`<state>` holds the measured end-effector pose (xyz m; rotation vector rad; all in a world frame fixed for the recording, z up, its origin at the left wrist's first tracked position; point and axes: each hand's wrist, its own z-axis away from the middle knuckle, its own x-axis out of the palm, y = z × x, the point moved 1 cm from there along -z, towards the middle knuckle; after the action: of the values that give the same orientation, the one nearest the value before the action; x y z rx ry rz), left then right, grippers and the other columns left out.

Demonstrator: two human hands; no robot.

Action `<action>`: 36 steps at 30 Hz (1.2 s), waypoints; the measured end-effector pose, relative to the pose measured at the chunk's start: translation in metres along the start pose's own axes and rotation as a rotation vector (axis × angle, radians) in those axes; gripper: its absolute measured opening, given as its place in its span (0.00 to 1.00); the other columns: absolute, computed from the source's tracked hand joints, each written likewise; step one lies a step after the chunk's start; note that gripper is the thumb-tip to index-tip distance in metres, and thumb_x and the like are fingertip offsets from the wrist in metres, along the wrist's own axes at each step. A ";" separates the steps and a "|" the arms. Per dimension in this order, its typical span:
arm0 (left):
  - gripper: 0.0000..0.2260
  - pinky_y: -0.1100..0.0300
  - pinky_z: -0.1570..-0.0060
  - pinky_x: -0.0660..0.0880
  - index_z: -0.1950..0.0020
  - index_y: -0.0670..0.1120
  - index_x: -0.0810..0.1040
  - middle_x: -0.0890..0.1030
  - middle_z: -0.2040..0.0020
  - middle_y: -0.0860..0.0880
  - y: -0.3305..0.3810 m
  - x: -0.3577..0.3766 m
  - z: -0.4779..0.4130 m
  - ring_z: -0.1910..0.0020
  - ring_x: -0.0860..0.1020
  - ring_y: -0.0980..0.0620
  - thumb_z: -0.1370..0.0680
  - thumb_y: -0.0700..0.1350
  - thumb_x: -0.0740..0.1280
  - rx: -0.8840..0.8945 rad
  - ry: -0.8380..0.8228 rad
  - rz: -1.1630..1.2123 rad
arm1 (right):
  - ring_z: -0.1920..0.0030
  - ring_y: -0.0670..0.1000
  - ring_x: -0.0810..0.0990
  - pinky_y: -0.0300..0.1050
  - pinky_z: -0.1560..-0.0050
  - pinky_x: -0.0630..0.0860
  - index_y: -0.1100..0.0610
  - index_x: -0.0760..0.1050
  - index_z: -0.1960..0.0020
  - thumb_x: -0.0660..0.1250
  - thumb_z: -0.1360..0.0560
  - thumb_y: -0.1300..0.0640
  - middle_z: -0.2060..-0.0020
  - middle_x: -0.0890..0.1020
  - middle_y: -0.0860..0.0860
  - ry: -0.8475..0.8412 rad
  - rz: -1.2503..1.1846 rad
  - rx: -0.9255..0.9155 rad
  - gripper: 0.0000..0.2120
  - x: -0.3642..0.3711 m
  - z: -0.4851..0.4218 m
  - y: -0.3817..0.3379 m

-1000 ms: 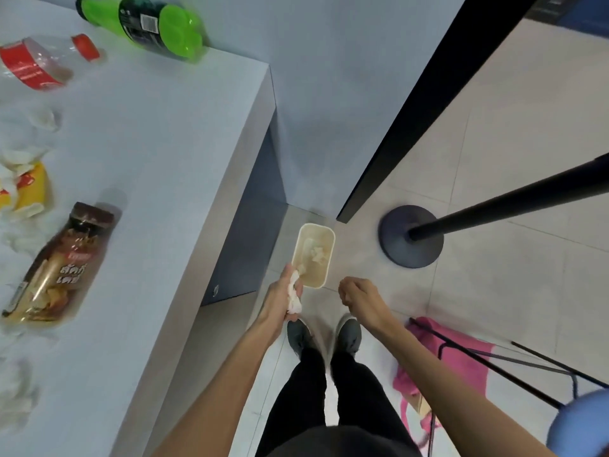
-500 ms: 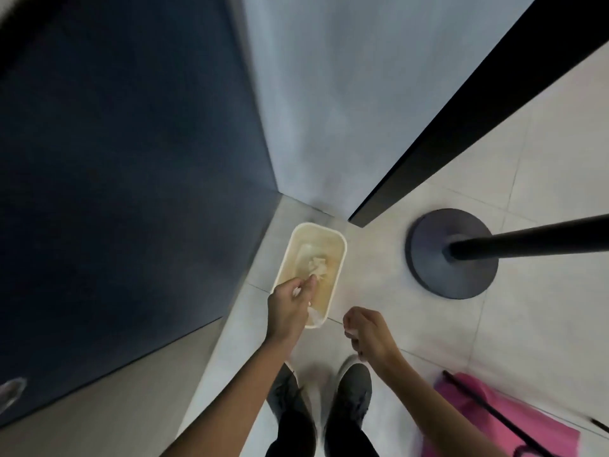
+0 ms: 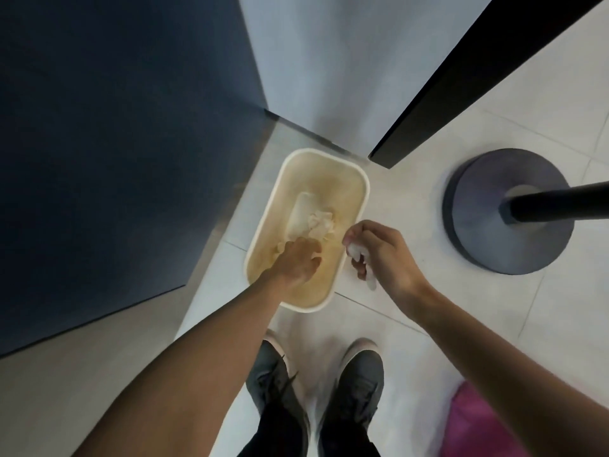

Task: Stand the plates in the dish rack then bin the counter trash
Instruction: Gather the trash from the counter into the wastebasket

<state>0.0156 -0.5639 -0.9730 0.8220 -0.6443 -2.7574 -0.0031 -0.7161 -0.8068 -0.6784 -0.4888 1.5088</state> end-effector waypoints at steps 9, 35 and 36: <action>0.12 0.55 0.51 0.79 0.55 0.48 0.82 0.84 0.50 0.46 0.015 -0.036 0.058 0.49 0.83 0.45 0.22 0.34 0.63 -0.188 0.186 0.846 | 0.57 0.56 0.82 0.46 0.58 0.76 0.57 0.73 0.45 0.64 0.22 0.57 0.57 0.80 0.54 -0.046 0.164 0.127 0.07 0.036 -0.064 -0.024; 0.10 0.60 0.61 0.76 0.53 0.44 0.81 0.85 0.57 0.47 0.101 -0.080 0.300 0.61 0.82 0.53 0.22 0.34 0.62 -0.295 0.326 0.956 | 0.40 0.52 0.78 0.45 0.40 0.73 0.55 0.77 0.35 0.58 0.20 0.60 0.38 0.80 0.52 -0.182 0.497 -0.012 0.16 -0.004 0.151 -0.052; 0.10 0.62 0.62 0.76 0.53 0.44 0.81 0.85 0.58 0.47 0.106 -0.081 0.312 0.62 0.82 0.53 0.23 0.33 0.61 -0.306 0.311 0.950 | 0.41 0.51 0.79 0.43 0.42 0.73 0.56 0.78 0.36 0.58 0.20 0.61 0.39 0.81 0.52 -0.186 0.515 -0.019 0.16 -0.008 0.167 -0.054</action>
<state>-0.0857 -0.5238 -0.6512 0.6227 -0.3838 -1.7621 -0.0767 -0.7033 -0.6475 -0.7159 -0.4904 2.0675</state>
